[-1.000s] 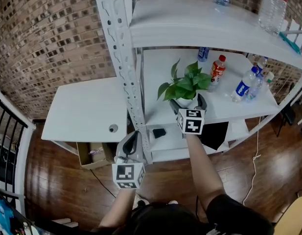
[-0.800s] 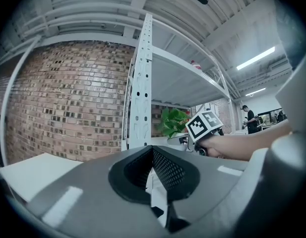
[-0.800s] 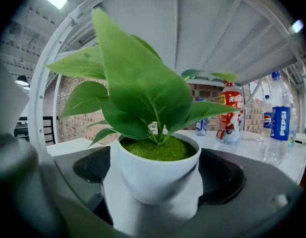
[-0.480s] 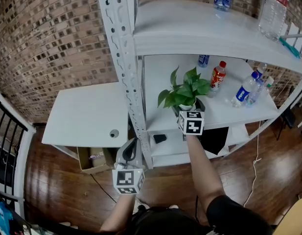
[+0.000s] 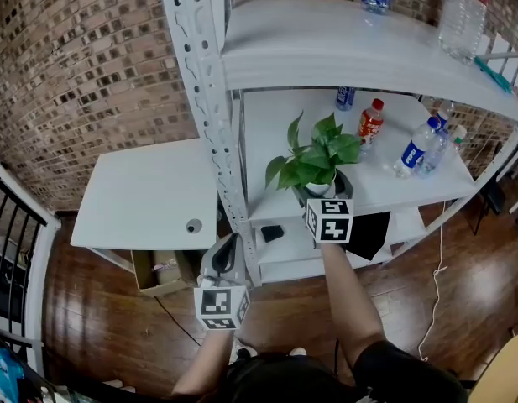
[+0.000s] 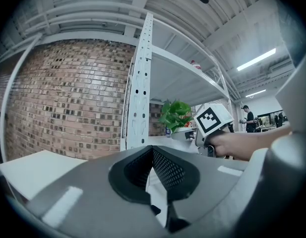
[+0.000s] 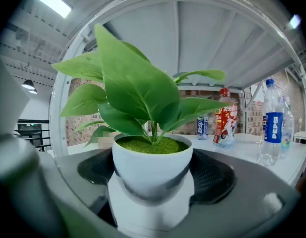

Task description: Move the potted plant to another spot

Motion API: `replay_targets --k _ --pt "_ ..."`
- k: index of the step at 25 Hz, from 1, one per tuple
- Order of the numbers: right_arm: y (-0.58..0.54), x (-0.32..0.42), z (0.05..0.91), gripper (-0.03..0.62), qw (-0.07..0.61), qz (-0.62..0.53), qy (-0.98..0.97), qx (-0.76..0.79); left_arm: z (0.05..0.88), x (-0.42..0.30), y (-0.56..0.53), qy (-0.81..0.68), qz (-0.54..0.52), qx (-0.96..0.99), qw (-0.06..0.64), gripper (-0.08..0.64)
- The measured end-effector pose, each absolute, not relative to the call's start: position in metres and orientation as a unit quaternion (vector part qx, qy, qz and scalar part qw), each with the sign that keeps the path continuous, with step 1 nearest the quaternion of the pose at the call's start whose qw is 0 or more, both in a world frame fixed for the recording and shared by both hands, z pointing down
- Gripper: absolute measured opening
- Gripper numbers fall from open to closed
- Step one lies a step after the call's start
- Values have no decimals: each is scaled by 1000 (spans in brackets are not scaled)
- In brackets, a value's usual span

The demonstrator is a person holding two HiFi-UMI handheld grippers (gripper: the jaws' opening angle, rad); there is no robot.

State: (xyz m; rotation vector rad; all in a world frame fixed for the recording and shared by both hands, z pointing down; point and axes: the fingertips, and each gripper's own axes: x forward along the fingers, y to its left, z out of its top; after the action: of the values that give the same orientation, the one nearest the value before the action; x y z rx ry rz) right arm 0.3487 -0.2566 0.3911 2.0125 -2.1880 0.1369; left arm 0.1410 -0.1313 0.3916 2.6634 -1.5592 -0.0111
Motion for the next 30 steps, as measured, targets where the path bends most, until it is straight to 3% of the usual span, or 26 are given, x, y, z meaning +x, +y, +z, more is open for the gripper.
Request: replay_targets --k 30 --pt "-63 229 401 463 78 32 -815 574 372 125 -58 -571 -21 820 22 12"
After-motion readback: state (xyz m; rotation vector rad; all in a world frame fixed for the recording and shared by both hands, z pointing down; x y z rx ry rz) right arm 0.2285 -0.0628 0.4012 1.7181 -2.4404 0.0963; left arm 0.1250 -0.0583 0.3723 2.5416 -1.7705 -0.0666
